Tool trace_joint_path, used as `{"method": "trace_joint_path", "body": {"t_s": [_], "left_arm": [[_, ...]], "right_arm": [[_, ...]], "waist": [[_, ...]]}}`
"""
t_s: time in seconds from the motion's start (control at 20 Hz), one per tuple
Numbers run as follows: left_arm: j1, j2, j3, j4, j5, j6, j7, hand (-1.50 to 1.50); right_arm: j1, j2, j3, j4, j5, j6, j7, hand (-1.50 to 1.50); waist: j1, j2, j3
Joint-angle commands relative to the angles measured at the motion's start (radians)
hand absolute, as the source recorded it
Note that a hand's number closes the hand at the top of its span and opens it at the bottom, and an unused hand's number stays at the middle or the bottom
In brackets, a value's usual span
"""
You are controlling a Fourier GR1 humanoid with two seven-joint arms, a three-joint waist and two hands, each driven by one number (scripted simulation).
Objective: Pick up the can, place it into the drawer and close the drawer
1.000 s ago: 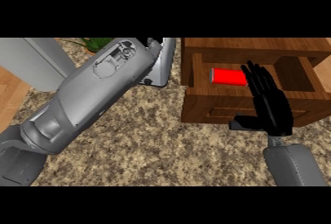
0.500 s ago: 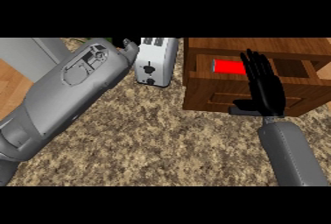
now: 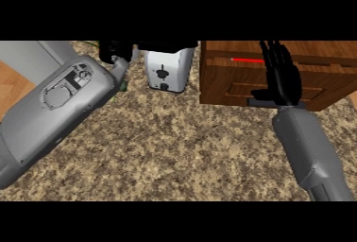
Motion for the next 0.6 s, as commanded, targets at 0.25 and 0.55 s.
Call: {"method": "trace_joint_path", "body": {"t_s": [0.25,0.55], "left_arm": [[0.13,0.062,0.007,-0.141,-0.025,-0.02,0.006,-1.5],[0.171,0.074,0.004,-0.188,-0.054,-0.009,0.01,-1.5]], "right_arm": [[-0.237,0.036,-0.057,0.311,0.028,-0.116,0.041,-1.5],[-0.349,-0.002,-0.074,0.417,0.053,-0.127,0.088,-1.5]], "waist": [[0.026,0.026,0.014],[0.035,0.035,0.015]]}}
